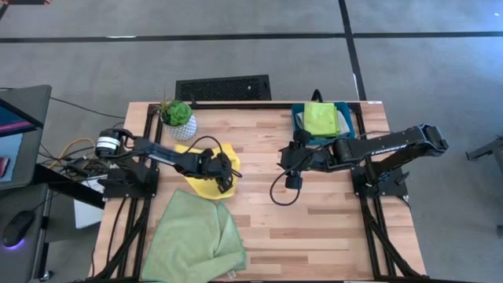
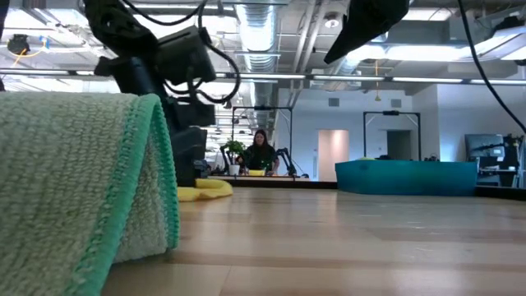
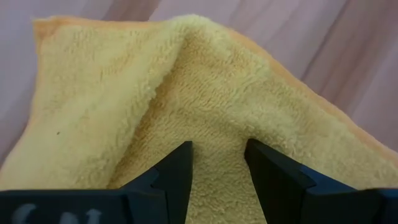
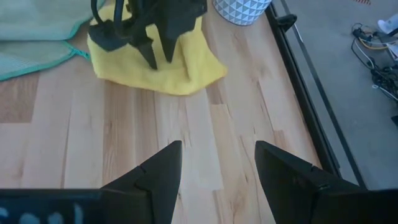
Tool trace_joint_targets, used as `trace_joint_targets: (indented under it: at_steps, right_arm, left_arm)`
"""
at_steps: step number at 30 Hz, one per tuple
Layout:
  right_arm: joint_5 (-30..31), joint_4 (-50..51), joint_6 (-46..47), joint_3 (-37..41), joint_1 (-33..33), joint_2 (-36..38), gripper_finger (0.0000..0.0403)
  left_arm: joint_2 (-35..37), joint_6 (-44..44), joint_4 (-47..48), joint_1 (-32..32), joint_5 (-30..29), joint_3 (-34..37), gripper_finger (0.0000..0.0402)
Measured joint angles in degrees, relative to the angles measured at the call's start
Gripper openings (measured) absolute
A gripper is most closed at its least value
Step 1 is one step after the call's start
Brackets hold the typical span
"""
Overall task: Fold microfiber towels
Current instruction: Fold the yellow microfiber towel
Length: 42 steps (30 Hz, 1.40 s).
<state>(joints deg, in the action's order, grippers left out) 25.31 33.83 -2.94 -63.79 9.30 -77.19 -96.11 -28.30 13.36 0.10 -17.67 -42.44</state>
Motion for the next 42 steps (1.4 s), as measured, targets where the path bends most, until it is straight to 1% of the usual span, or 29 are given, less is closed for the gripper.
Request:
trace_joint_targets:
  at_steps: [3,8,10,13,16,19,23,27,30,33,36,39,42]
  right_arm:
    - [0.0,0.0,0.0,0.0,0.0,0.0,0.0226]
    - [0.0,0.0,0.0,0.0,0.0,0.0,0.0226]
    - [0.0,0.0,0.0,0.0,0.0,0.0,0.0226]
    - [0.0,0.0,0.0,0.0,0.0,0.0,0.0226]
    - [0.0,0.0,0.0,0.0,0.0,0.0,0.0226]
    - [0.0,0.1,0.0,0.0,0.0,0.0,0.0226]
    - [0.0,0.6,0.0,0.0,0.0,0.0,0.0226]
    - [-0.3,1.9,0.0,0.0,0.3,0.0,0.0226]
    - [-2.2,1.2,-1.0,1.5,0.5,0.0,0.0226]
    - [-6.7,-0.8,-2.7,4.1,0.4,0.0,0.0226]
    - [-10.6,-6.9,-3.5,6.3,0.3,-2.0,0.0226]
    - [-10.9,-14.2,-2.6,6.7,-0.7,-5.7,0.0226]
    - [-10.9,-17.8,-0.3,6.3,-3.4,-10.0,0.0226]
  left_arm:
    - [-1.4,2.5,-4.3,0.1,0.7,-1.1,0.0149]
    - [-5.3,9.3,-11.3,1.1,5.4,-4.2,0.0149]
    - [-7.8,11.8,-12.5,2.0,6.7,-6.3,0.0149]
    - [-11.0,14.3,-12.4,2.8,7.1,-10.1,0.0149]
    - [-12.5,16.4,-11.4,3.0,7.3,-13.7,0.0149]
    - [-12.9,18.9,-9.3,2.5,7.4,-16.6,0.0149]
    - [-10.8,20.6,-5.7,1.1,7.4,-18.9,0.0149]
    - [-7.8,20.5,0.5,-0.6,6.2,-18.9,0.0149]
    - [-4.6,18.5,6.4,-2.5,1.4,-18.9,0.0149]
    - [-1.7,15.2,13.7,-4.7,-3.8,-18.9,0.0149]
    - [1.1,10.5,18.8,-6.9,-6.4,-18.9,0.0149]
    - [3.0,6.3,22.1,-8.9,-7.1,-18.7,0.0149]
    - [4.7,2.3,24.0,-10.6,-8.2,-17.8,0.0149]
